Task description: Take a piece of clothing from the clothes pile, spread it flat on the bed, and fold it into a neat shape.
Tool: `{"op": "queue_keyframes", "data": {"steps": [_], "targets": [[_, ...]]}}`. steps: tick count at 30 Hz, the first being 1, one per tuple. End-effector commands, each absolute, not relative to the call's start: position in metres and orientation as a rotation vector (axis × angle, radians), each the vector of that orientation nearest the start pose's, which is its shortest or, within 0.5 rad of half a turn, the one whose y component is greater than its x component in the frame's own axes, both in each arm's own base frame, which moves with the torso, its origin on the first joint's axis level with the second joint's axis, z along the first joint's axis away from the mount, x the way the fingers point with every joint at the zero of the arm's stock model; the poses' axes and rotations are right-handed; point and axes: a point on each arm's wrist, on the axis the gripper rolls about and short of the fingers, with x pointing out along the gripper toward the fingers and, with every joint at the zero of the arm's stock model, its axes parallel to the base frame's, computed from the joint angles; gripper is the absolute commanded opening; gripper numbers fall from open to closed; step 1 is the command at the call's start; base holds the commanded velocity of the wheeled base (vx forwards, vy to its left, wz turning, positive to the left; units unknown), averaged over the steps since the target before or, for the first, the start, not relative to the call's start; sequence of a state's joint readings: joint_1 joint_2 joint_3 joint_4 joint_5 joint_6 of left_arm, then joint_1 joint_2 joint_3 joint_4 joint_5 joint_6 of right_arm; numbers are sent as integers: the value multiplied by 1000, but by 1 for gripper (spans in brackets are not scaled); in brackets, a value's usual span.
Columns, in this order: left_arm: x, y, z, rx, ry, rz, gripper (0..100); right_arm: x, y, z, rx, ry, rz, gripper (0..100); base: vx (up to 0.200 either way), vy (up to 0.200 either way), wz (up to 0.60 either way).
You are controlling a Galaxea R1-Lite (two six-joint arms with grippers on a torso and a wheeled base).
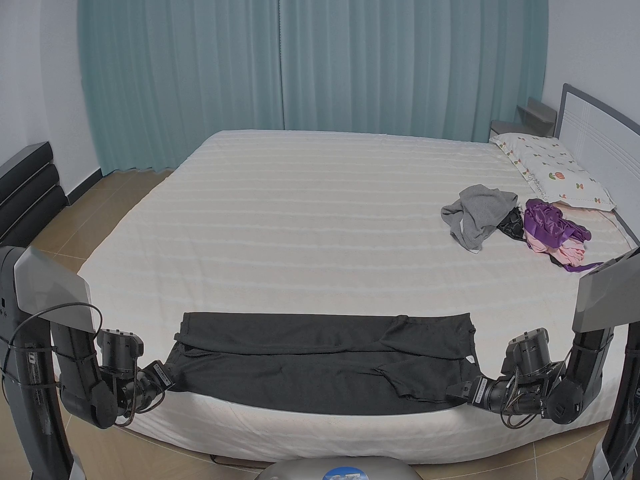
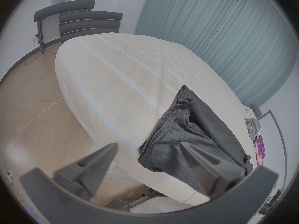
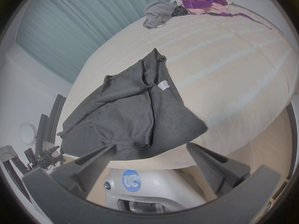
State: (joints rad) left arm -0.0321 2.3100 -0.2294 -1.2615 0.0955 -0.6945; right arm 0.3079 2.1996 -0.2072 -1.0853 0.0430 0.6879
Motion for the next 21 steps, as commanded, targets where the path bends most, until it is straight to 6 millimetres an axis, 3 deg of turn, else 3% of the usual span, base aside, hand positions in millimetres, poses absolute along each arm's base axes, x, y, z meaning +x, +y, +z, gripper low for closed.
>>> {"op": "queue_keyframes", "data": {"steps": [1, 14, 15, 21], "targets": [[252, -6, -43, -603, 761, 340, 100, 224, 68, -28, 480, 968, -12, 100, 0, 0, 0], [254, -4, -40, -614, 744, 334, 100, 232, 47, -31, 438, 929, -106, 100, 0, 0, 0], [255, -3, -39, -619, 744, 330, 100, 233, 46, -32, 440, 929, -112, 0, 0, 0, 0], [255, -3, -39, -622, 745, 329, 100, 235, 44, -27, 448, 908, -115, 0, 0, 0, 0]]}}
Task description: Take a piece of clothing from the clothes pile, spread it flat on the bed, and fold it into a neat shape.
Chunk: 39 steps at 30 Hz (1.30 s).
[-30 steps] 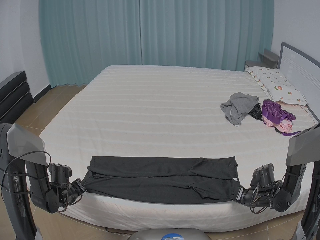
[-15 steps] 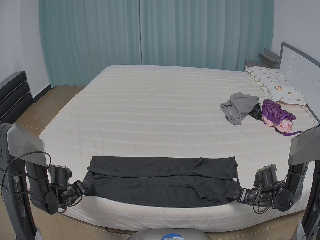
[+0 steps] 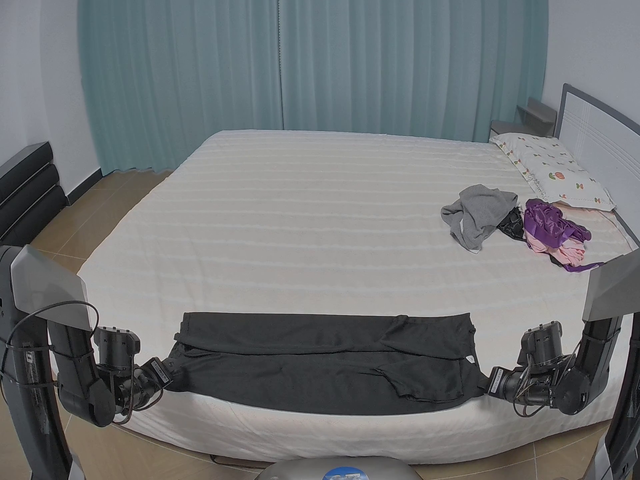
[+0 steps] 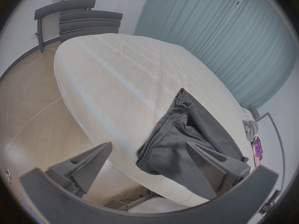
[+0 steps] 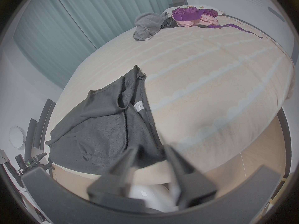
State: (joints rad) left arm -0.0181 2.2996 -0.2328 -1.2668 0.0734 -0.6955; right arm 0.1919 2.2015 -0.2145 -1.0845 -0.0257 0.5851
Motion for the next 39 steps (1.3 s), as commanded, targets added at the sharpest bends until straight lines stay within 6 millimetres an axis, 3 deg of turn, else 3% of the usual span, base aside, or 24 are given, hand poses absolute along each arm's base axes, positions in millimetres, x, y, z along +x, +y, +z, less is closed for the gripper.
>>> {"op": "queue_keyframes", "data": {"steps": [1, 11, 20, 21, 30, 39], "targets": [[255, -3, -39, -622, 745, 329, 100, 234, 44, -27, 446, 913, -115, 0, 0, 0, 0], [254, -3, -39, -621, 747, 328, 100, 229, 43, -17, 422, 892, -98, 0, 0, 0, 0], [254, -3, -38, -621, 742, 327, 100, 225, 39, -30, 365, 945, -104, 0, 0, 0, 0], [255, -2, -37, -624, 738, 326, 100, 225, 37, -32, 347, 954, -100, 100, 0, 0, 0], [258, 0, -32, -639, 707, 327, 100, 235, 37, -11, 413, 823, -75, 100, 0, 0, 0], [263, 0, -7, -800, 646, 213, 100, 256, 41, 2, 618, 746, -44, 100, 0, 0, 0]]}}
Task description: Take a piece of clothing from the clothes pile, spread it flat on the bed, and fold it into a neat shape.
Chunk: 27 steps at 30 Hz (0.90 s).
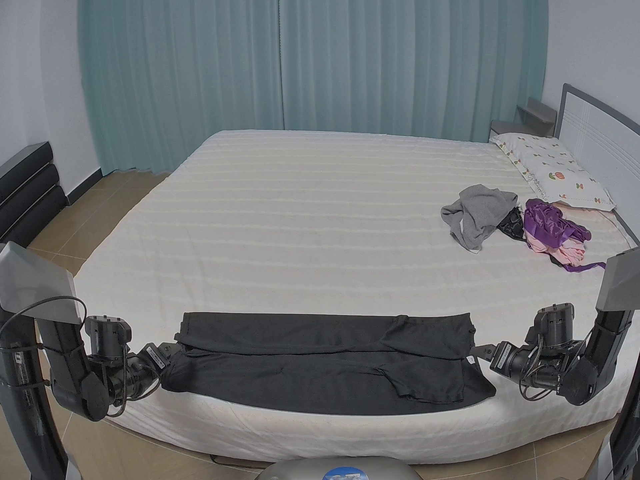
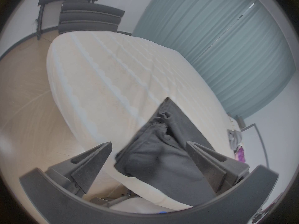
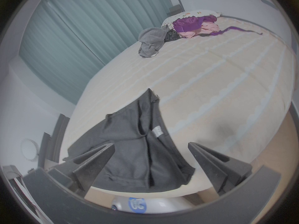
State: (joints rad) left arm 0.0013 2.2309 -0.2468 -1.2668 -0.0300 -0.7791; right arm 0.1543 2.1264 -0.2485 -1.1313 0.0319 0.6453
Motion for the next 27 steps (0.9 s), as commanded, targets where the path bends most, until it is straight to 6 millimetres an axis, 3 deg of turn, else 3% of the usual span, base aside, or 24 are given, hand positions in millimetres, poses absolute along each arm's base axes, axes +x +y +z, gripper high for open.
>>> {"op": "queue_keyframes", "data": {"steps": [1, 11, 16, 27], "targets": [[264, 1, -7, -805, 646, 205, 100, 256, 41, 3, 630, 750, -35, 100, 0, 0, 0], [285, -9, -24, -778, 680, 126, 100, 255, 42, 0, 641, 771, -15, 100, 0, 0, 0], [286, -10, -31, -705, 700, 103, 100, 256, 42, -1, 642, 773, -16, 100, 0, 0, 0], [303, -15, -31, -640, 661, 57, 100, 255, 42, -2, 641, 779, -19, 100, 0, 0, 0]]}}
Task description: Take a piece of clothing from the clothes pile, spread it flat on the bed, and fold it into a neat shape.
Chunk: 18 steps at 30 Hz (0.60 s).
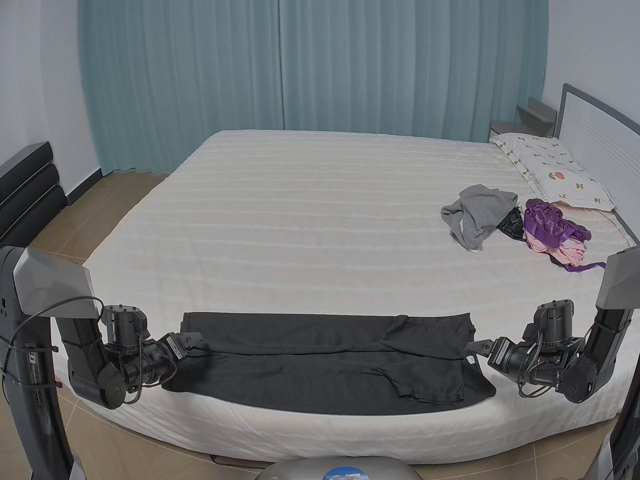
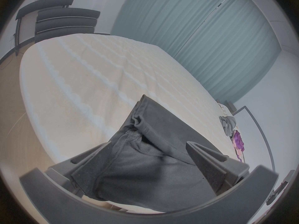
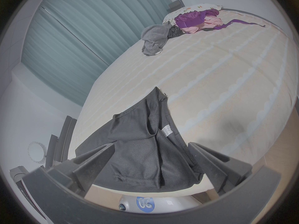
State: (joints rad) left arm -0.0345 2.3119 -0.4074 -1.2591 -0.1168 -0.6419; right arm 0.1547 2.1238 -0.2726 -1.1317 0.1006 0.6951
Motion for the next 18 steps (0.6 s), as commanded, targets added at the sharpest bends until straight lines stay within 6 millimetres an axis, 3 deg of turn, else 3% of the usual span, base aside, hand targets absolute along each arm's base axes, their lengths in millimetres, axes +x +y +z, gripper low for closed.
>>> {"op": "queue_keyframes", "data": {"steps": [1, 11, 18], "targets": [[303, -15, -31, -640, 662, 57, 100, 255, 42, -2, 641, 780, -17, 100, 0, 0, 0], [283, -15, 0, -616, 614, 40, 100, 255, 42, -3, 641, 783, -18, 100, 0, 0, 0], [280, -34, -7, -601, 661, -13, 100, 255, 43, -8, 637, 797, -21, 100, 0, 0, 0]]}}
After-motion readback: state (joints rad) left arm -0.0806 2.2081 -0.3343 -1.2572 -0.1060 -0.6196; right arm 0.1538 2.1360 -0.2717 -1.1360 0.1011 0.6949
